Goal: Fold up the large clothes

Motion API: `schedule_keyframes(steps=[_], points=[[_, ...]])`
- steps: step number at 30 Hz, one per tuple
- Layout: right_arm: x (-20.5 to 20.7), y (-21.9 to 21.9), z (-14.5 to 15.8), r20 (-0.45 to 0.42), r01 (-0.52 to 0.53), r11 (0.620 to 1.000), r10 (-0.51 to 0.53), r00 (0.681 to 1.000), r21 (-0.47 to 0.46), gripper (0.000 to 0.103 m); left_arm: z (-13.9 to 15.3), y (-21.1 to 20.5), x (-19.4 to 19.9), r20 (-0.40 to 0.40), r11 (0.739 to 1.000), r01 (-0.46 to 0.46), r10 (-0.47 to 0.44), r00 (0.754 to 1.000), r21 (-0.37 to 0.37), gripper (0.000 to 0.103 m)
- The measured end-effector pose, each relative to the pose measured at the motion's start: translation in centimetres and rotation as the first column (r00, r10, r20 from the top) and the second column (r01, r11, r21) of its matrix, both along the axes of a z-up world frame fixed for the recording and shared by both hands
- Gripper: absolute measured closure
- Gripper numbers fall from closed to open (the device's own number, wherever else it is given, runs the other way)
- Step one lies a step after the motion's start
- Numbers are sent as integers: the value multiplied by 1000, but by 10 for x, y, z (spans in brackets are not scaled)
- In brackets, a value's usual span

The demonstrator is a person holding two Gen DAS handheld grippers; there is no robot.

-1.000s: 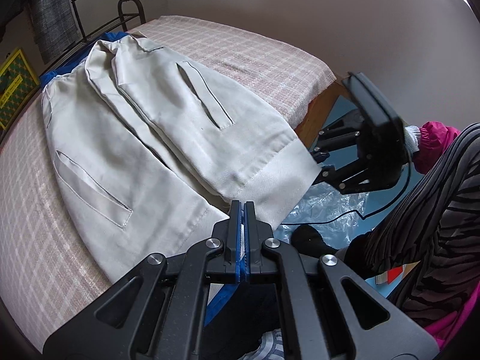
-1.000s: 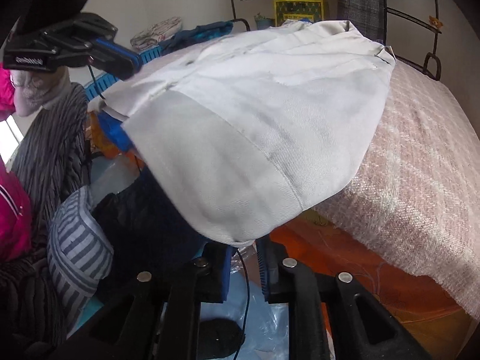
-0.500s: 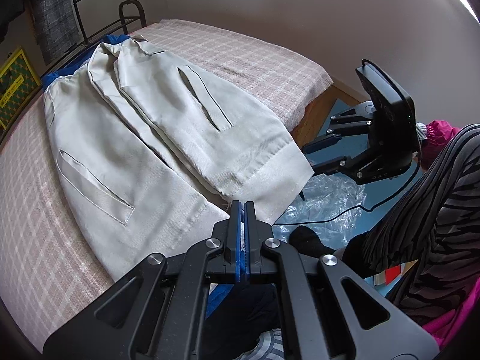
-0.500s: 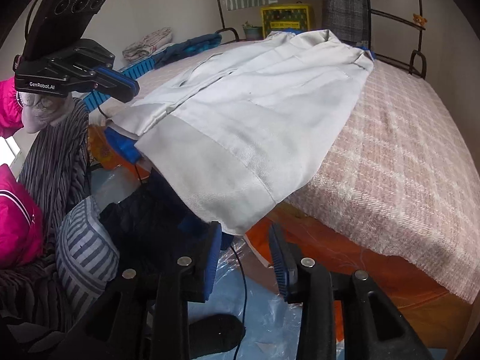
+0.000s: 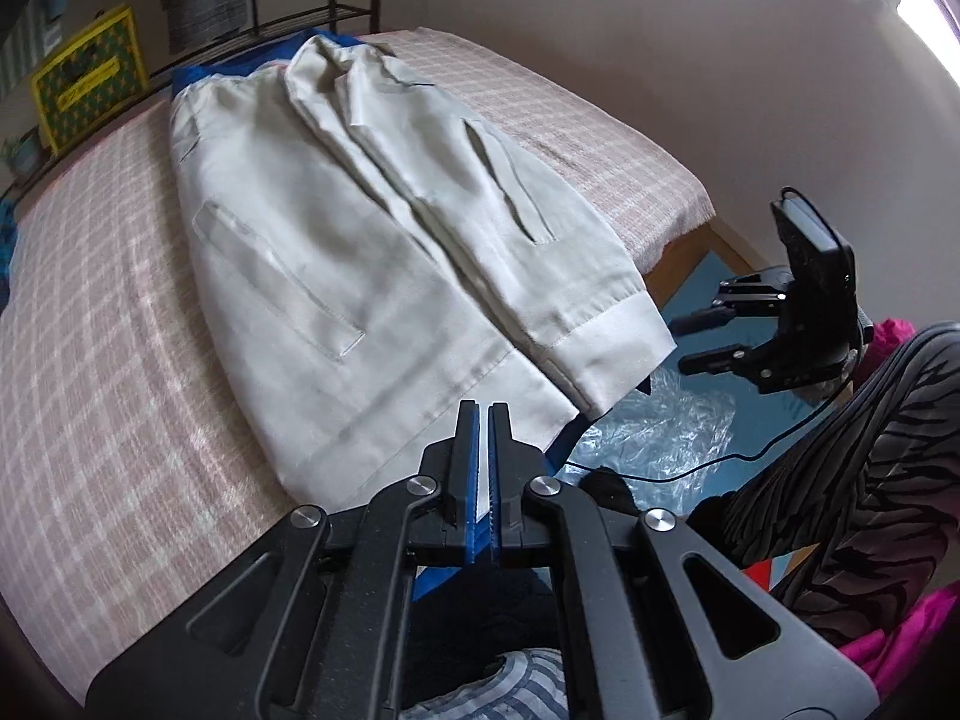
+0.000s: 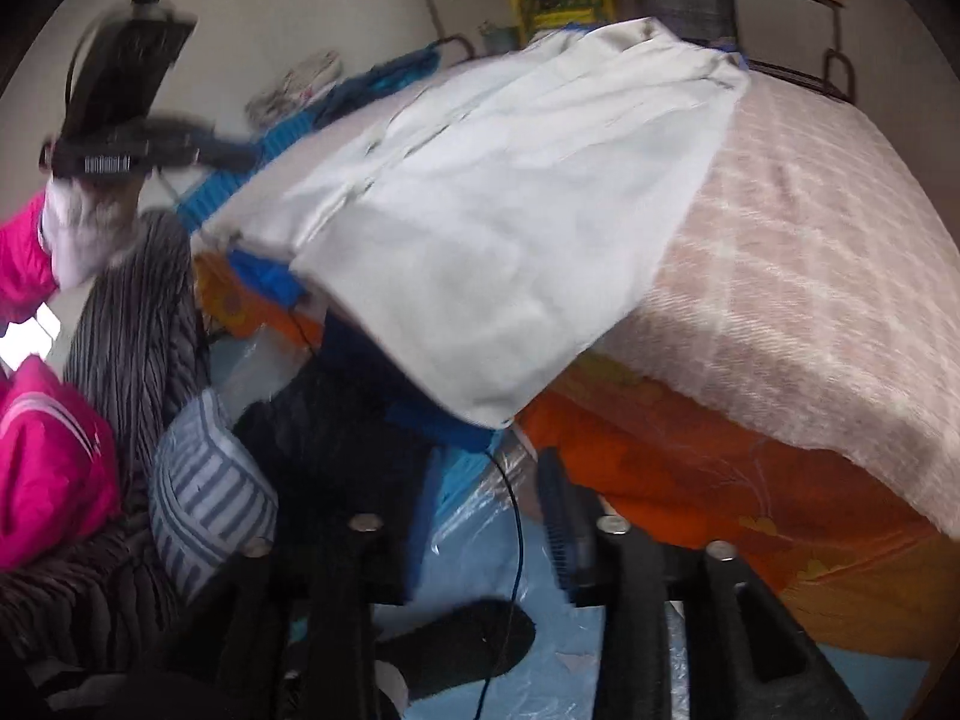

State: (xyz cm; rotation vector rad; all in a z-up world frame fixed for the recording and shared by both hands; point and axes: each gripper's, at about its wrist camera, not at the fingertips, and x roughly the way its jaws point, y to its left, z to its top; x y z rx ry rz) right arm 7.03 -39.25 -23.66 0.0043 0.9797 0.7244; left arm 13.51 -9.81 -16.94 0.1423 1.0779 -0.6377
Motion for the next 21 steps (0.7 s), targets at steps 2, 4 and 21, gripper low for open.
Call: schedule_keyframes(steps=[2, 4, 21], points=[[8, -24, 10, -19, 92, 989, -90, 996, 116, 45, -5, 24, 4, -46, 994, -94, 92, 995, -52, 84], [15, -35, 13, -41, 150, 971, -145, 989, 186, 43, -13, 51, 7, -106, 973, -197, 184, 977, -123, 57], [75, -1, -9, -248, 163, 934, -84, 965, 318, 66, -71, 94, -2, -290, 855, -426, 345, 893, -296, 67]])
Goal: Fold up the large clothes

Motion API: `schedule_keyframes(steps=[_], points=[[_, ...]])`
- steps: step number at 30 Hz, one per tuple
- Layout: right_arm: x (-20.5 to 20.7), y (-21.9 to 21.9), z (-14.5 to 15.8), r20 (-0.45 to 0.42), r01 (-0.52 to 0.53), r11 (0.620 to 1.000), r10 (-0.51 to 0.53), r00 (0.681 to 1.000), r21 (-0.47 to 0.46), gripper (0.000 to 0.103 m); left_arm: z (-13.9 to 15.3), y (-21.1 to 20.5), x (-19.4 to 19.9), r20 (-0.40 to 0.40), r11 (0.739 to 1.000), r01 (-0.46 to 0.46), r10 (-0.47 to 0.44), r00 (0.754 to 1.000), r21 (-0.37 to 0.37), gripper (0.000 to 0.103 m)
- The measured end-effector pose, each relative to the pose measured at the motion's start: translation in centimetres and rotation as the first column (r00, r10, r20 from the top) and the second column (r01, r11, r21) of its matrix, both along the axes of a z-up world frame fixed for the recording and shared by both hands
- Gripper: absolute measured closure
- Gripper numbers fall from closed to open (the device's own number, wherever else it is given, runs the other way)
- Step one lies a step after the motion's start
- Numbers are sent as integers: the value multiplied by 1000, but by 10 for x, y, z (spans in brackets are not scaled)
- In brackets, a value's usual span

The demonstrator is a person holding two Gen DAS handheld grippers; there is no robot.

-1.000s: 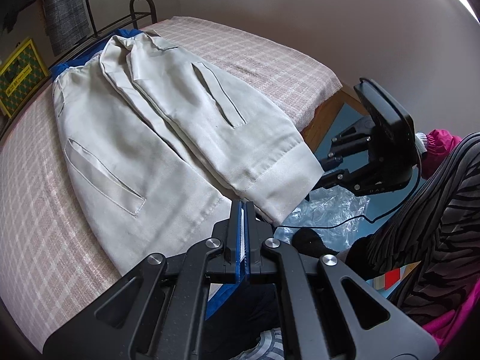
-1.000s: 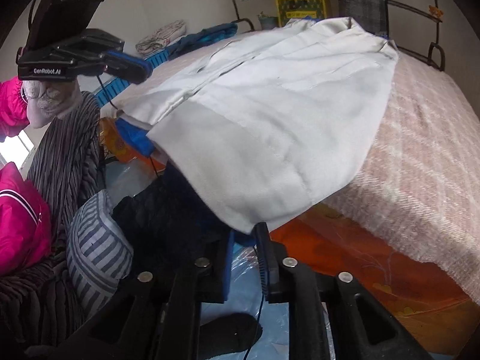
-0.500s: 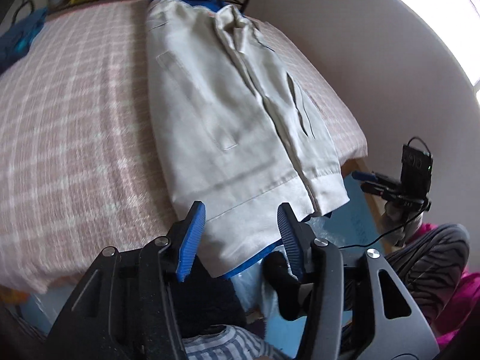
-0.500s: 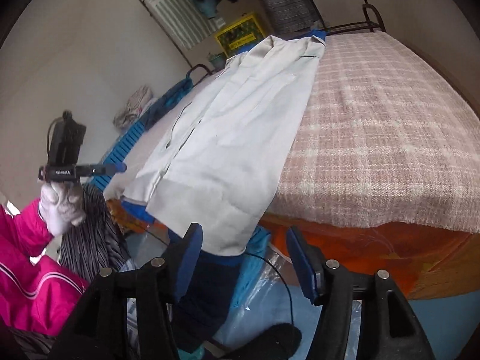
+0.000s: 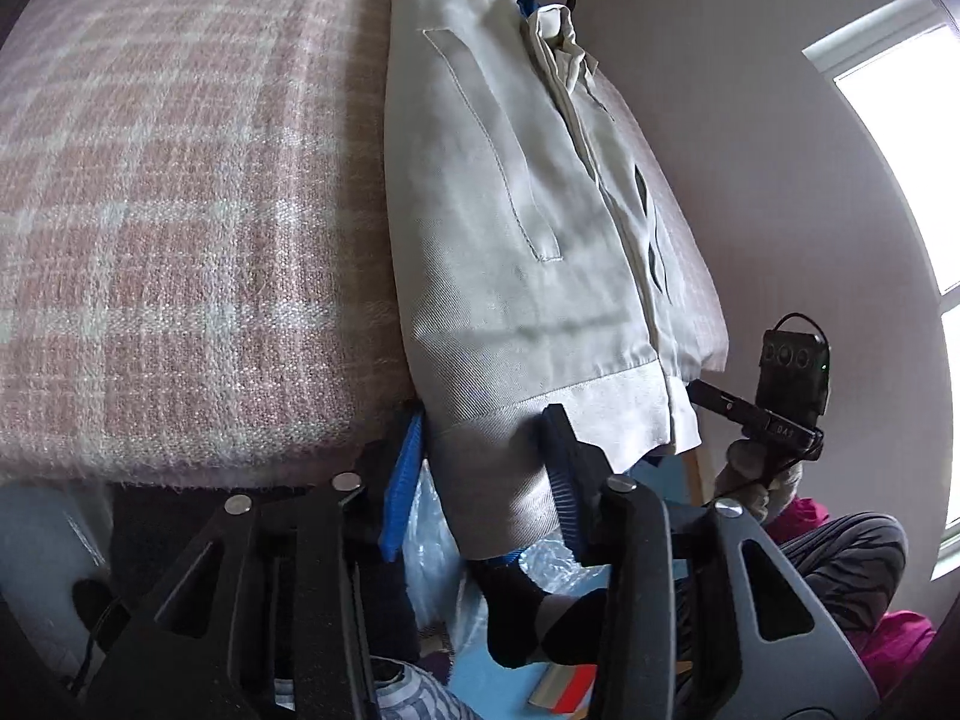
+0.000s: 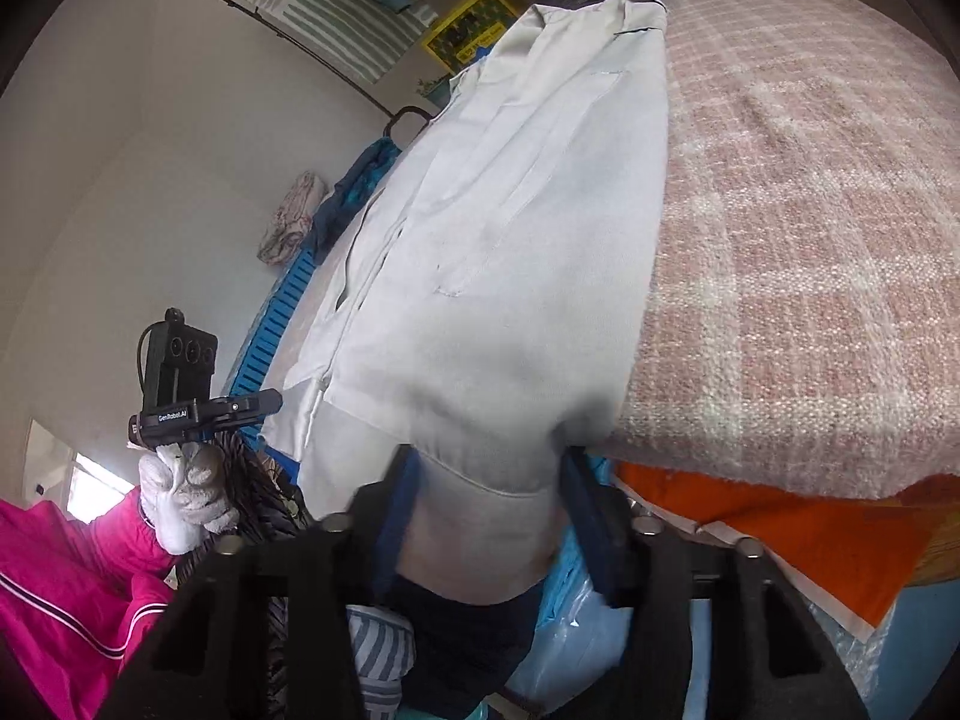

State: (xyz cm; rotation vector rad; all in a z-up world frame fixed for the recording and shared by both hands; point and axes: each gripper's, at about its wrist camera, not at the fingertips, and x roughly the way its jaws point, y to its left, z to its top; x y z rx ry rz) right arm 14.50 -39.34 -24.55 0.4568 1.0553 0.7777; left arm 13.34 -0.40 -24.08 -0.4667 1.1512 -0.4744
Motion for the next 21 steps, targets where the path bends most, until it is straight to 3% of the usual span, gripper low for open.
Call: schedule_keyframes(steps=[3, 5, 7, 9, 11, 12, 13, 14, 16, 19, 21], points=[[-6, -1, 16, 42, -34, 998, 36, 998, -47, 70, 1, -7, -3, 9, 1000, -15, 15, 1000, -6, 69], [-7, 3, 17, 58, -37, 992, 44, 997, -118, 53, -7, -4, -4, -28, 998, -42, 41, 999, -35, 62], [0, 6, 5, 9, -36, 992, 37, 999, -118, 25, -14, 4, -5, -48, 993, -59, 54, 997, -106, 55], [2, 10, -7, -19, -41, 996, 39, 999, -83, 24, -13, 0, -6, -36, 993, -35, 31, 999, -116, 46], [5, 17, -20, -33, -61, 998, 60, 998, -35, 27, -12, -3, -5, -25, 992, -30, 27, 999, -121, 40], [6, 21, -27, -53, -73, 997, 72, 996, -1, 32, -12, -7, -7, -25, 993, -26, 24, 999, -115, 40], [7, 28, -32, -79, -87, 996, 90, 993, 31, 43, -13, -12, -7, -38, 994, -8, 4, 999, -110, 40], [4, 30, -33, -91, -93, 995, 97, 991, 39, 48, -15, -18, -9, -55, 995, 7, -13, 998, -97, 54], [0, 30, -27, -82, -113, 992, 117, 990, 50, 60, -16, -25, -10, -69, 997, 14, -19, 997, -73, 69], [-4, 21, -6, -67, -137, 989, 140, 988, 45, 75, -16, -24, -9, -94, 994, -2, -8, 996, -106, 78], [-6, 18, 10, -44, -140, 988, 142, 989, 58, 79, -10, -28, -8, -90, 994, 1, -11, 996, -110, 81]])
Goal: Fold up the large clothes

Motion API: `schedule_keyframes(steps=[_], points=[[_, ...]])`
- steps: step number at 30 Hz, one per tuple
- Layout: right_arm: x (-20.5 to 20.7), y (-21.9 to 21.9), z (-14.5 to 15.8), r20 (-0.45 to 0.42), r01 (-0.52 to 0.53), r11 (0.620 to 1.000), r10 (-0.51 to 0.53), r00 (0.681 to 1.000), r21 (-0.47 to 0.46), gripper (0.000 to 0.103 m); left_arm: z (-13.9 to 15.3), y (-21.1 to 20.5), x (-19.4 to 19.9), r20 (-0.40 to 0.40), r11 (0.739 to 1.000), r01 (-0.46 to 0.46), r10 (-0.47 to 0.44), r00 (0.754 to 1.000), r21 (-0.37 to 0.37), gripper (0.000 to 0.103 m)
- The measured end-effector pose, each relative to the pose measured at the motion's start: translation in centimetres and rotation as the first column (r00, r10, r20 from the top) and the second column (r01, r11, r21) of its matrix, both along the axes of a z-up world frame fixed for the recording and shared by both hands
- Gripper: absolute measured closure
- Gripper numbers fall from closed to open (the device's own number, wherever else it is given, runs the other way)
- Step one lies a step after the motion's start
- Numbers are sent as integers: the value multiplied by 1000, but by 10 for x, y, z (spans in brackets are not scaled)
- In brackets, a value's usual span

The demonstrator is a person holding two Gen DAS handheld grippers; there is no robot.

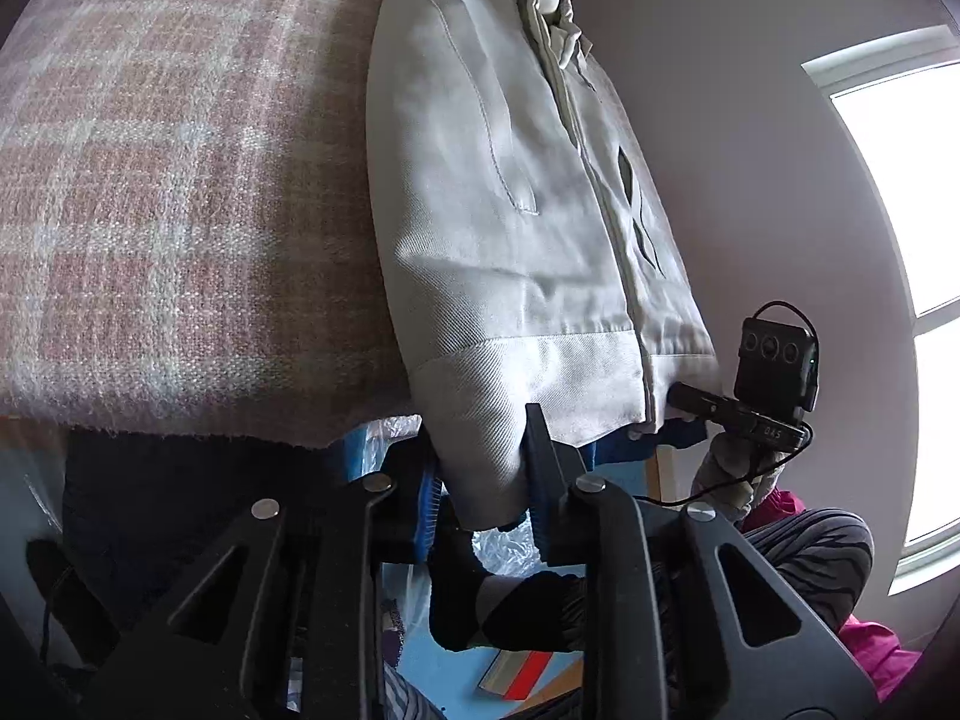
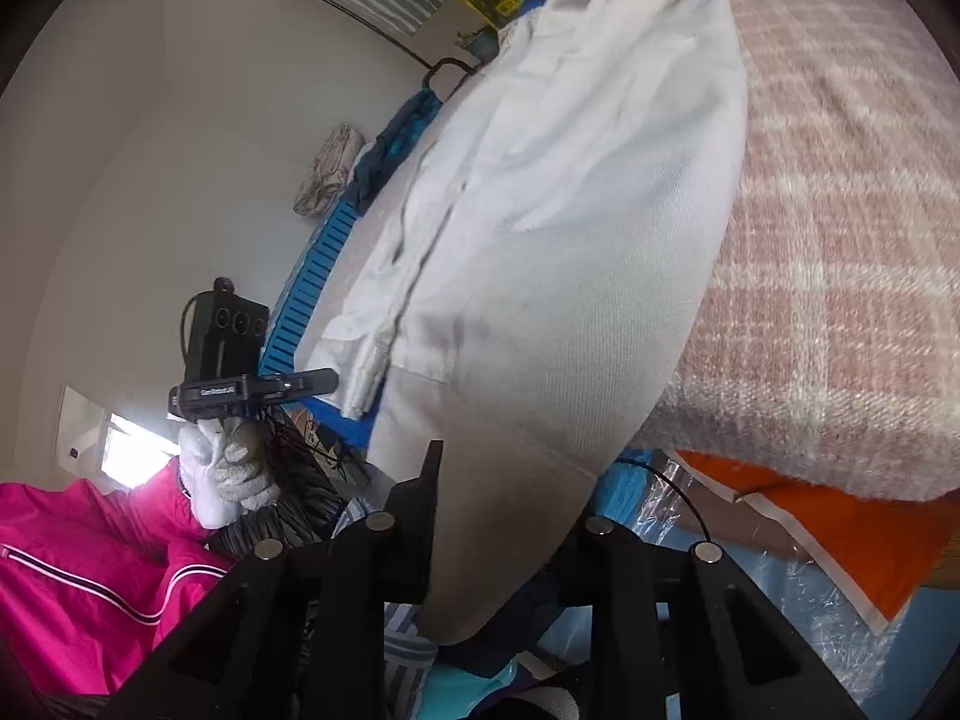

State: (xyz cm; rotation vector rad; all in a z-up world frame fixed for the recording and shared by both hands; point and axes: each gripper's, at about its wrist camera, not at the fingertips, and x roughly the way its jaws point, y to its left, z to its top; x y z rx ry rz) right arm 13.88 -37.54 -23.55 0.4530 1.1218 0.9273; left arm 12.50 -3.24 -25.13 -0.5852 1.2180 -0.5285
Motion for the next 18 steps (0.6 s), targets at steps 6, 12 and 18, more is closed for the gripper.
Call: schedule_keyframes(steps=[6, 12, 18], points=[[0, 15, 39, 95, -12, 1000, 10, 995, 25, 81, 37, -2, 8, 53, 998, 2, 1, 999, -60, 86], [15, 30, 49, 110, 18, 999, -21, 994, 29, 82, 65, 2, 28, 73, 992, -2, 11, 997, -126, 87], [48, 16, 65, 93, 113, 991, -119, 988, 75, 83, 98, 13, 71, 107, 985, -25, 44, 993, -168, 87]])
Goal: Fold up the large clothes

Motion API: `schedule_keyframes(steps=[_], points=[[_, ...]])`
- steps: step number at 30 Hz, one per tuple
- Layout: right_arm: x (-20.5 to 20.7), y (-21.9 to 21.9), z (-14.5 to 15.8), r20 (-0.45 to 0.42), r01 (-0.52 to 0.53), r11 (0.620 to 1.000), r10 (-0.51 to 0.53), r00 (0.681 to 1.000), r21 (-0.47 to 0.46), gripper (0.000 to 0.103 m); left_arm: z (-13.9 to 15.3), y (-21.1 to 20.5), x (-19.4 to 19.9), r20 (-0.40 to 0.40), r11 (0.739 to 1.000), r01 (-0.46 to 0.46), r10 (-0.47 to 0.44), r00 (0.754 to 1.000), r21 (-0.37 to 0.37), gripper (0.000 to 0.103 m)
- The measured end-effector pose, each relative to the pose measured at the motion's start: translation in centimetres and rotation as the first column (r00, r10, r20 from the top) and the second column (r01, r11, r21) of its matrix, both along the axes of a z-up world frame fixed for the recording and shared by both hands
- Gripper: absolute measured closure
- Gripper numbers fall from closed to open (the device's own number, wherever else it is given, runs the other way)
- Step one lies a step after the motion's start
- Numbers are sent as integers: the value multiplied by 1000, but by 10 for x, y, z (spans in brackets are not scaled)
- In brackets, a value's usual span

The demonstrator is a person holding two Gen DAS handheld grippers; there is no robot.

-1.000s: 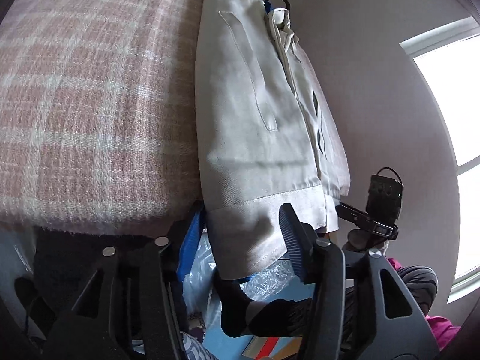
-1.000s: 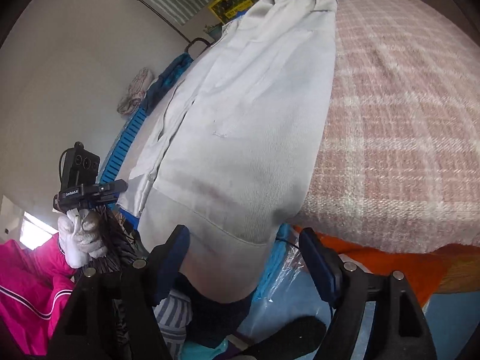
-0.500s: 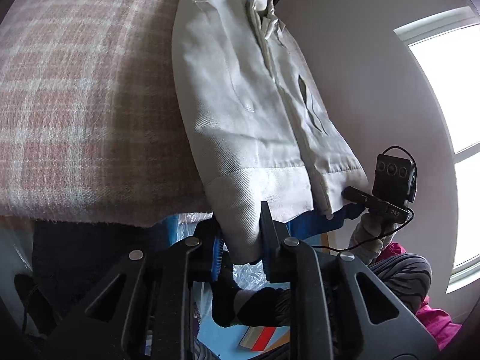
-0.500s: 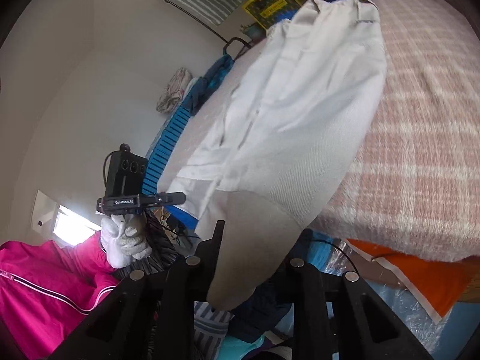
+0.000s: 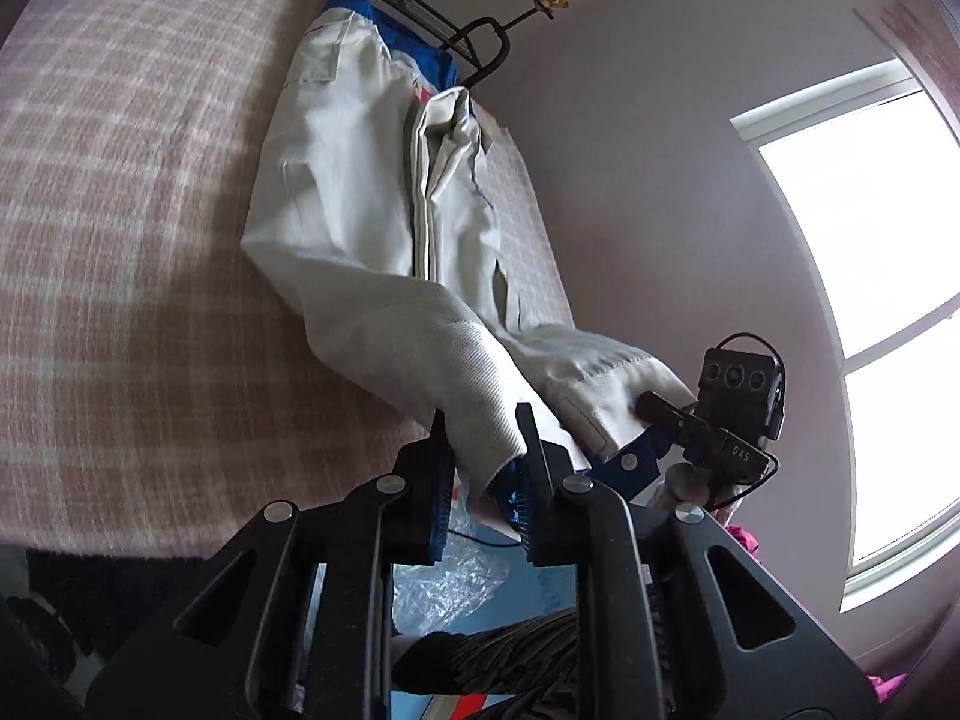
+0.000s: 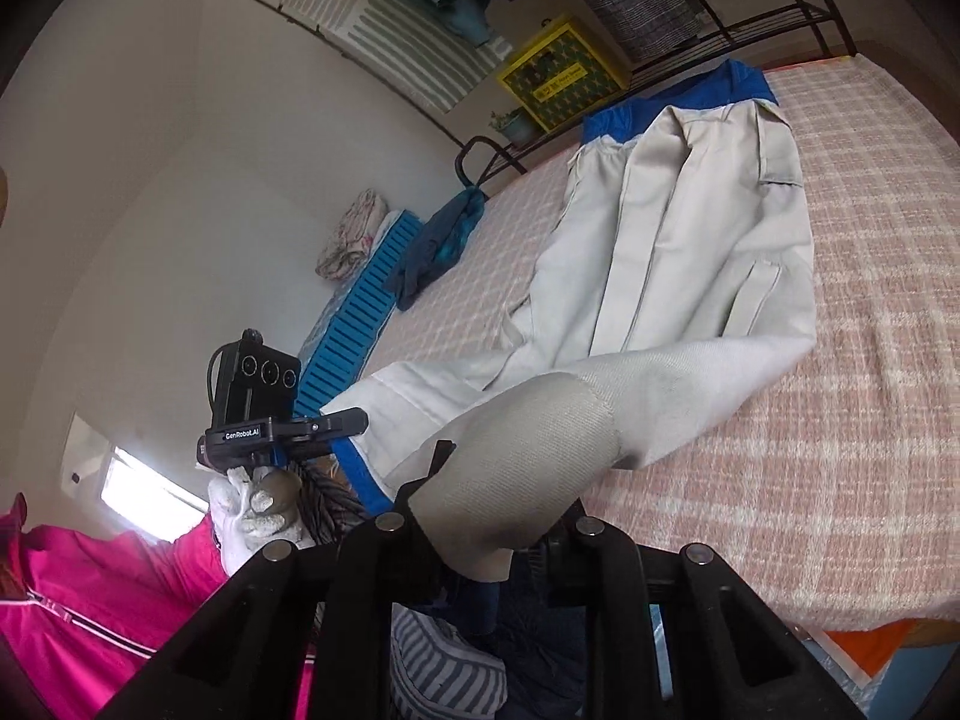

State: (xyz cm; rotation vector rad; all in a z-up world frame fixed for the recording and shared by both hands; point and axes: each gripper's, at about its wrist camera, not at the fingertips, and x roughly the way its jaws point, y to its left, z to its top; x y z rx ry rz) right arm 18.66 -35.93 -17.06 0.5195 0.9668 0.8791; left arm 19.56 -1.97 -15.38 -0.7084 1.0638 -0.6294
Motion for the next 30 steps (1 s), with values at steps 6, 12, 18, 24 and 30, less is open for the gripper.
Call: schedule_keyframes(steps=[6, 12, 18, 24, 30], points=[[58, 8, 18, -16, 89, 996, -90, 996, -26, 83, 14, 10, 65, 8, 997, -70, 70, 997, -20, 87], [129, 7, 12, -78, 175, 978, -185, 980, -113, 83, -8, 11, 145, -41, 991, -135, 136, 990, 24, 87], [185, 4, -28, -207, 225, 964, -251, 946, -143, 83, -52, 7, 193, -84, 981, -162, 171, 982, 102, 87], [206, 2, -66, -304, 258, 956, -290, 907, -140, 77, -80, 12, 211, -136, 982, -163, 175, 975, 95, 80], [200, -24, -75, -404, 353, 935, -332, 852, -23, 37, -69, 33, 216, -136, 972, -233, 230, 964, -8, 42]])
